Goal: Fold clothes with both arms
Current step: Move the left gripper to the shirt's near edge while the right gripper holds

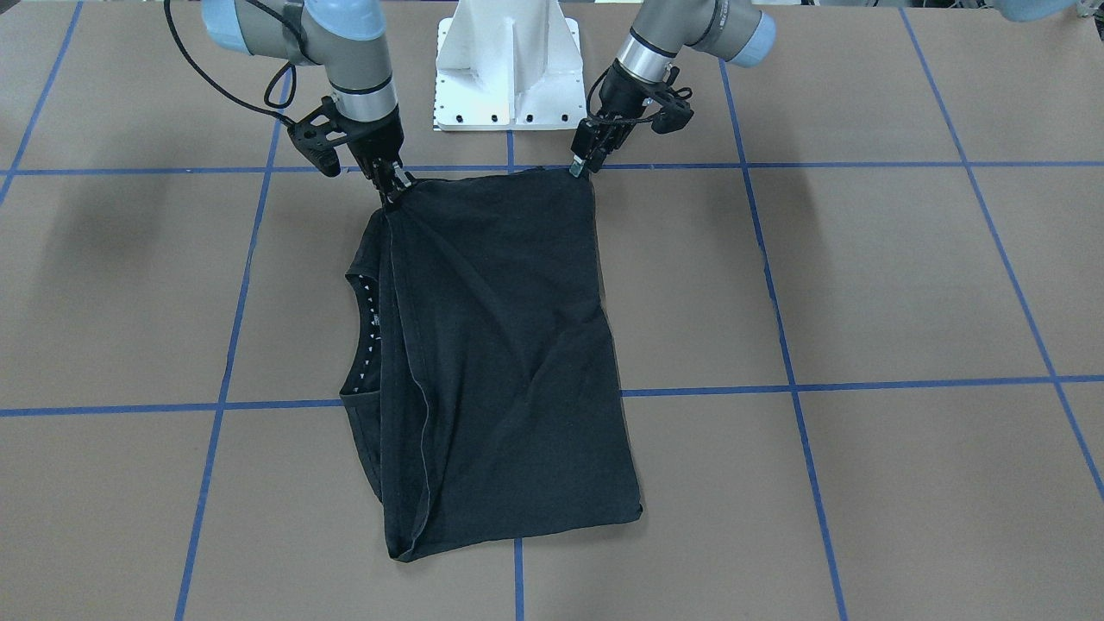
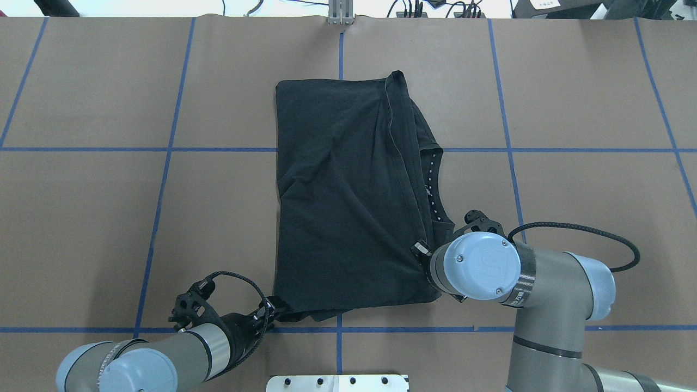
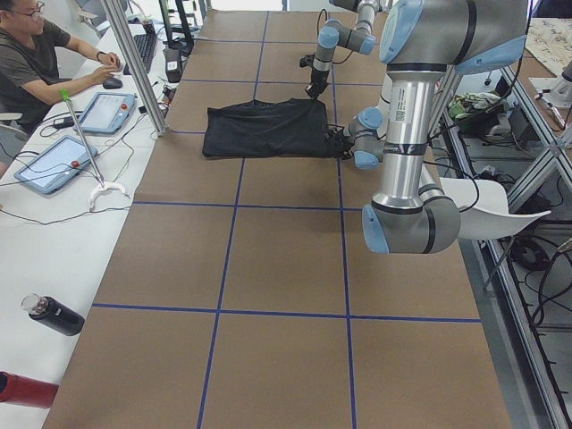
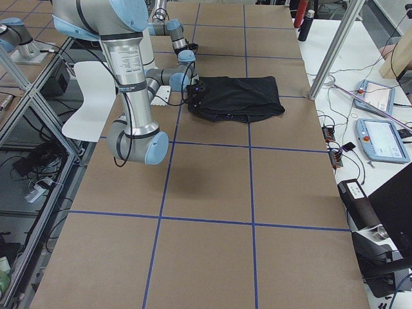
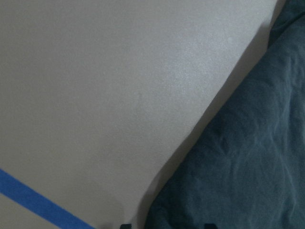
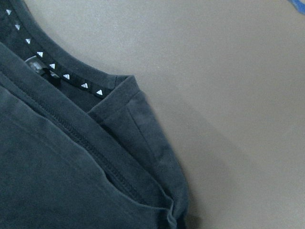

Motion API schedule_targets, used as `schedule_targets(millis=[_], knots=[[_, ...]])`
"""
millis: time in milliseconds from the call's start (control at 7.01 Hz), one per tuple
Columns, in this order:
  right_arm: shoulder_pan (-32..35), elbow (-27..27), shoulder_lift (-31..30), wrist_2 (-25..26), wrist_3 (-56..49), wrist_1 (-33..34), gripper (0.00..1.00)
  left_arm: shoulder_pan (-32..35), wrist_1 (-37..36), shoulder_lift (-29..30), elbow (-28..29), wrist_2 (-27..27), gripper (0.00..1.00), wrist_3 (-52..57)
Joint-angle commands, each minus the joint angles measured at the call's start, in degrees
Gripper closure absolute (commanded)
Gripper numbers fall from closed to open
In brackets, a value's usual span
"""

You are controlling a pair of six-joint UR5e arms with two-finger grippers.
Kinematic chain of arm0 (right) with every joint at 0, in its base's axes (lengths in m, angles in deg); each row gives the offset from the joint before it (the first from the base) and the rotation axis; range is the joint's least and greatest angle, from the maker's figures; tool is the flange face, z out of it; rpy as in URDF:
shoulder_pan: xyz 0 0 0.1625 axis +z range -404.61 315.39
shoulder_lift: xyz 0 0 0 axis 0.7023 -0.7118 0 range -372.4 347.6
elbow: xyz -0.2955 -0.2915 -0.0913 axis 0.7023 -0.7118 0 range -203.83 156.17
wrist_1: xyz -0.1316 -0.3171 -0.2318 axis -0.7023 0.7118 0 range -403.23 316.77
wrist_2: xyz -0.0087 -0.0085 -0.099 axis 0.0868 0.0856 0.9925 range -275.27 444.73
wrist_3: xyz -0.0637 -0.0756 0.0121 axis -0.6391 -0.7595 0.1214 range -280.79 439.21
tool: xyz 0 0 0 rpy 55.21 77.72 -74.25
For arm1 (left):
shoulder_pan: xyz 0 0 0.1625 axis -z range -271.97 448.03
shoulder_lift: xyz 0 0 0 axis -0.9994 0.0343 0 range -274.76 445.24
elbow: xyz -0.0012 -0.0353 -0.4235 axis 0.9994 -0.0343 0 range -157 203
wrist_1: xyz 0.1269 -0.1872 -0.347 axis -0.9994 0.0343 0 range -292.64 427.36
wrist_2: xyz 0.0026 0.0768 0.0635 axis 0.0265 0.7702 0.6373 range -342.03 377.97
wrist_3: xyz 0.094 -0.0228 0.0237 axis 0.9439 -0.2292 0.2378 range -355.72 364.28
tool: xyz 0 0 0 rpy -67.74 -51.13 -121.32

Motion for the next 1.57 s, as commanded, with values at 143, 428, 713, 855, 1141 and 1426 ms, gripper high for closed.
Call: schedule_targets(millis=[143, 428, 713, 855, 1141, 1426], knots=[[0.07, 0.0, -0.09, 0.0, -0.09, 0.0, 1.0, -0.01, 0.0, 0.86, 1.0, 0.09, 0.64, -0.21], [-0.02, 0.0, -0.09, 0.0, 0.0, 0.0, 1.0, 0.17, 0.0, 0.87, 1.0, 0.35, 1.0, -0.83], [-0.02, -0.09, -0.09, 0.0, -0.09, 0.0, 1.0, 0.61, 0.0, 0.95, -0.14, 0.88, 1.0, -0.74], [-0.02, 0.0, -0.09, 0.0, -0.09, 0.0, 1.0, 0.69, 0.0, 0.17, -1.36, 0.97, 1.0, -0.74], [-0.02, 0.78, -0.18, 0.0, 0.0, 0.09, 1.0, 0.0, -3.48, -1.67, -6.71, 0.88, 1.0, -1.44], [-0.45, 6.04, -3.41, -0.7, 0.26, 0.09, 1.0, -2.98, -8.76, -2.03, -12.33, 0.97, 1.0, -5.39]])
